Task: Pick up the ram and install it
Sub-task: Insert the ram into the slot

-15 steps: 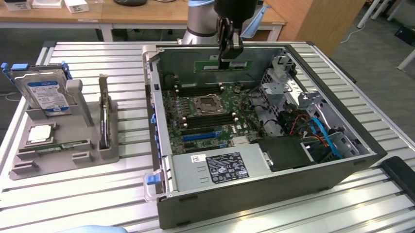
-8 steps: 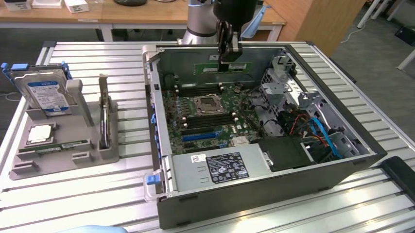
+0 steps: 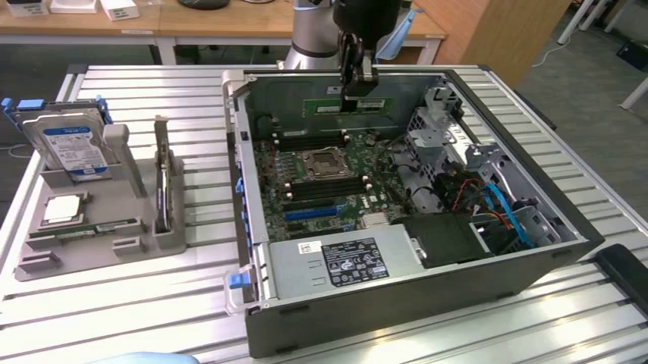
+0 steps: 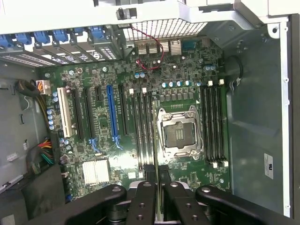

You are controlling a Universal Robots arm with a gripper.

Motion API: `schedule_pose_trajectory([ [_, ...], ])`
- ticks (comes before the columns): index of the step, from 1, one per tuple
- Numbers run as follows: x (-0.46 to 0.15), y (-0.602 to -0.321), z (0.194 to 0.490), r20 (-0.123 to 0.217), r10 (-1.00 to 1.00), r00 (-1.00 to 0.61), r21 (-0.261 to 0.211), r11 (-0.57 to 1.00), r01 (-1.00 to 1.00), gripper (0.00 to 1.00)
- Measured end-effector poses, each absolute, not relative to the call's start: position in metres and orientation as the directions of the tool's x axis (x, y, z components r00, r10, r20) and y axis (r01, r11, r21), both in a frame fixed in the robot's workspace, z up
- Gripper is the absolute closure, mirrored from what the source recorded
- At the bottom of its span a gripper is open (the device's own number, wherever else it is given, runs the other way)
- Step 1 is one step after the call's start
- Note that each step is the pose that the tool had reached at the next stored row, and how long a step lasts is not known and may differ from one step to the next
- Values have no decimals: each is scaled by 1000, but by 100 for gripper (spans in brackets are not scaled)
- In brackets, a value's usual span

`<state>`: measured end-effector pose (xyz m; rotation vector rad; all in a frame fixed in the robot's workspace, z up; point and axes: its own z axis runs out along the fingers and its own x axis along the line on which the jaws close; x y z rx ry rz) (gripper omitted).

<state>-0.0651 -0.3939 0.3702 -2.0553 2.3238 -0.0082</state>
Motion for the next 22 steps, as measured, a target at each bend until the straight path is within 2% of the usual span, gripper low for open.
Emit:
schedule_pose_trajectory([
  [22, -65, -394, 337, -26, -992, -122, -30, 123, -992, 87],
])
